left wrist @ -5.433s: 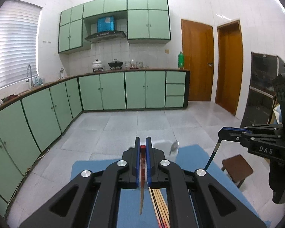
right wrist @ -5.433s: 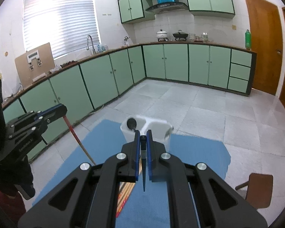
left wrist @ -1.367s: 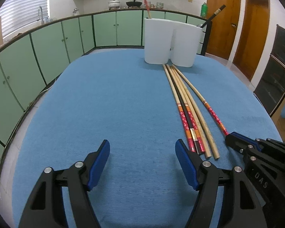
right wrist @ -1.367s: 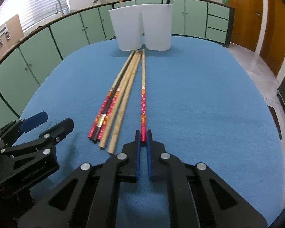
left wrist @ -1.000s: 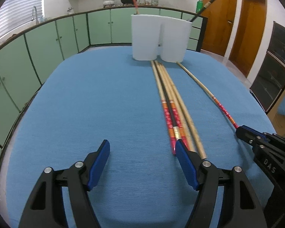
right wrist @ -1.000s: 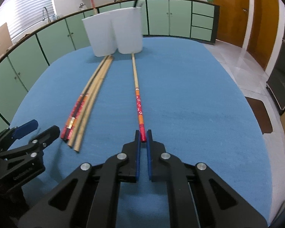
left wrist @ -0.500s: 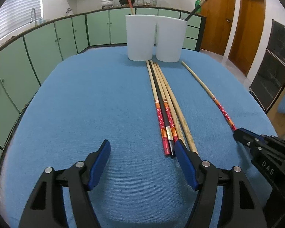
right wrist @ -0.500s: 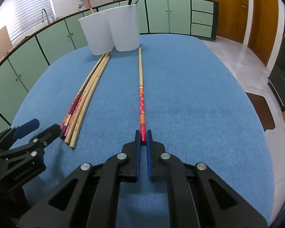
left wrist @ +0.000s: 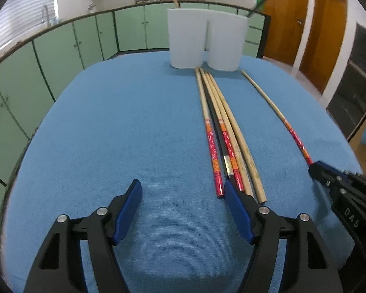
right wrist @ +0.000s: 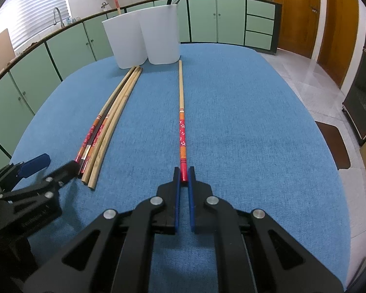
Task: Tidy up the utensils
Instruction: 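Grasp a red-patterned chopstick with the left tool while the right tool holds its chopstick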
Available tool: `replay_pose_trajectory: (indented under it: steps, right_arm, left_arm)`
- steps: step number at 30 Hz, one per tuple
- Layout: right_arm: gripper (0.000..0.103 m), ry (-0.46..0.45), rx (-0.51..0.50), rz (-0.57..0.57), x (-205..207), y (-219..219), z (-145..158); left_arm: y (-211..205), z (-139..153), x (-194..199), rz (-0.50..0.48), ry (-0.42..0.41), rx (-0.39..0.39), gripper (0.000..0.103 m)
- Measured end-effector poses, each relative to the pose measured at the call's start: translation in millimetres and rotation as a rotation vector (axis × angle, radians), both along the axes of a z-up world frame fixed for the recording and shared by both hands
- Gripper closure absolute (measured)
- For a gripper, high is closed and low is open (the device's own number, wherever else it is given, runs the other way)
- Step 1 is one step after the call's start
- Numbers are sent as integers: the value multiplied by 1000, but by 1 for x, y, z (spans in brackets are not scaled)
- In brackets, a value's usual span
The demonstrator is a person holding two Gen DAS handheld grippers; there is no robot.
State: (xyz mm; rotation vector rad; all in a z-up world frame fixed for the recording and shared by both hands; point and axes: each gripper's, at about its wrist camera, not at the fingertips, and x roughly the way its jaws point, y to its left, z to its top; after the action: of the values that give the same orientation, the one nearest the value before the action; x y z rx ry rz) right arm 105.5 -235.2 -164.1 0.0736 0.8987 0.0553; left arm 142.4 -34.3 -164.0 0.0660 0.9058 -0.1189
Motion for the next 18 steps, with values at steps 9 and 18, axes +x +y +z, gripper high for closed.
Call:
replay_pose_trajectory:
  steps: [9,18]
  right_arm:
    - [97,7,21,11,1,-3,-2]
    - [98,5,19,17,1,-2,-2]
  left_arm:
    - [-8,3,-3,-36,-12,6,68]
    - [-19,4,-5,-59,-19,-6,96]
